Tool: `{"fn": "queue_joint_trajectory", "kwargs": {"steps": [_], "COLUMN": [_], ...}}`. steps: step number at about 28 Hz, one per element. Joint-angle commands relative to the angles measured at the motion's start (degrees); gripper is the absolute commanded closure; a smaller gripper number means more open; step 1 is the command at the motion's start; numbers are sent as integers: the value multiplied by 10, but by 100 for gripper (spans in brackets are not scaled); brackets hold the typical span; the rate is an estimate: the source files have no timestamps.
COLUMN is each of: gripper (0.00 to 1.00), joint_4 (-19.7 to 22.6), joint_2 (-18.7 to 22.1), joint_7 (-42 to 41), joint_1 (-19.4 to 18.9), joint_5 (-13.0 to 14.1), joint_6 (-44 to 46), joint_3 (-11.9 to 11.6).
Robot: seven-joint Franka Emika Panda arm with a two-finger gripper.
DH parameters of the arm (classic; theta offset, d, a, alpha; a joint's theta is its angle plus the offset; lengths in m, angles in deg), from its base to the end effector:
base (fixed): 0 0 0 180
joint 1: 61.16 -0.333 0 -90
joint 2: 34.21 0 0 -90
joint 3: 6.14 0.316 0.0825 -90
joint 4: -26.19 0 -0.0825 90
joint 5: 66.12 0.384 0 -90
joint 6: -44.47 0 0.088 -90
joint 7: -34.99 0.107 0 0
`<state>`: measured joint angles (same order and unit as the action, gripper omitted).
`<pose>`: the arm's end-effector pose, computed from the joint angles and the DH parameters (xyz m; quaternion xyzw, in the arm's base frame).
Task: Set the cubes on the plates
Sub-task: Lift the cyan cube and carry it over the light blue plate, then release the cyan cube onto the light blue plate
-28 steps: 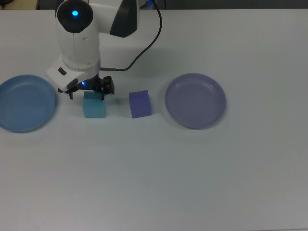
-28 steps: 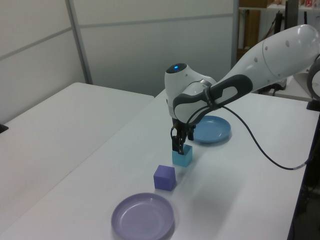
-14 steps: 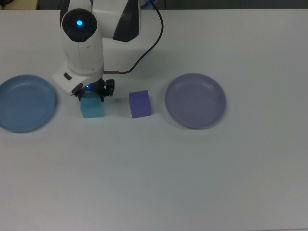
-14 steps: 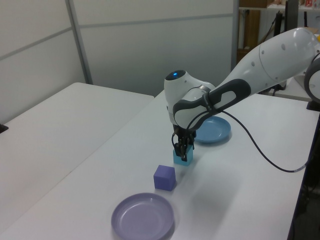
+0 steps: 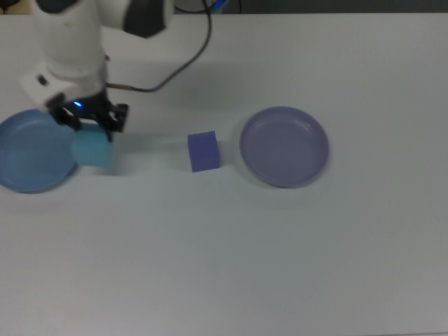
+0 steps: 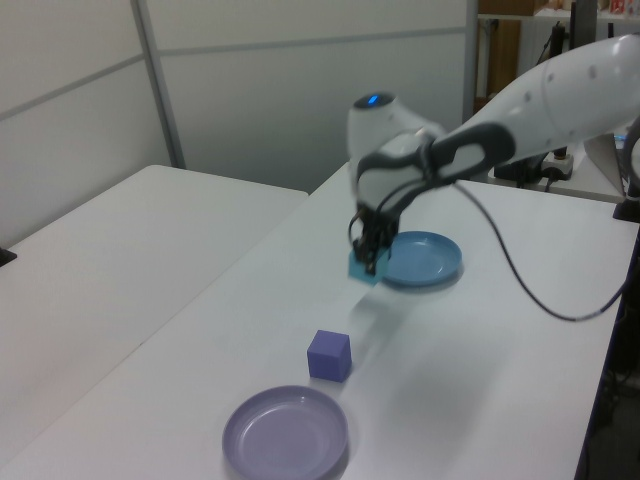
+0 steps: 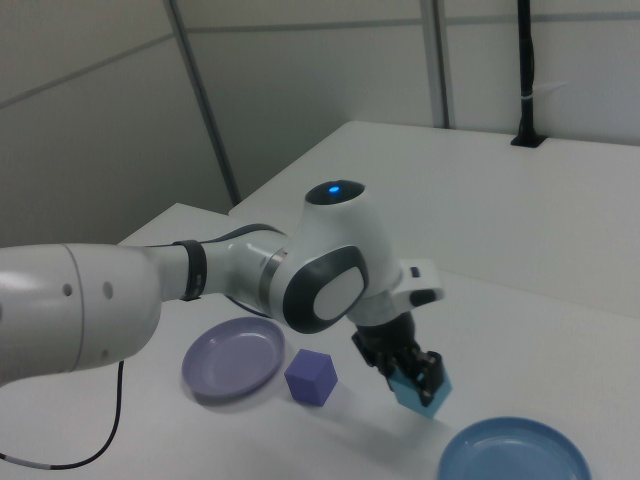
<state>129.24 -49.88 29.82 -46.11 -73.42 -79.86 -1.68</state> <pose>0.6269 -0.1256 0.4056 0.9977 -0.0159 0.0430 0.0503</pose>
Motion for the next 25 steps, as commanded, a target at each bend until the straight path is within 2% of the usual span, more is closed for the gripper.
{"fn": "queue_joint_trajectory", "kwargs": {"steps": [1, 4, 7, 8, 9, 11, 13, 14, 15, 21, 25], "gripper": [88, 88, 86, 83, 73, 67, 49, 9, 0, 0, 0], "joint_4": [-7, -37, -44, -48, -50, -50, -50, -50, -50, -50, -49], "joint_2": [-4, -41, -52, -57, -61, -61, -61, -60, -60, -50, -21], "joint_7": [-27, -39, -45, -49, -58, -63, -63, -63, -63, -63, -61], "joint_1": [61, 88, 103, 105, 108, 109, 109, 109, 108, 105, 98], "joint_5": [18, 11, 11, 11, 13, 18, 19, 19, 19, 19, 21], "joint_6": [14, 13, 11, 9, -1, -9, -10, -10, -10, -7, 18], "joint_3": [-1, -4, -17, -20, -20, -21, -21, -21, -22, -18, -13]}}
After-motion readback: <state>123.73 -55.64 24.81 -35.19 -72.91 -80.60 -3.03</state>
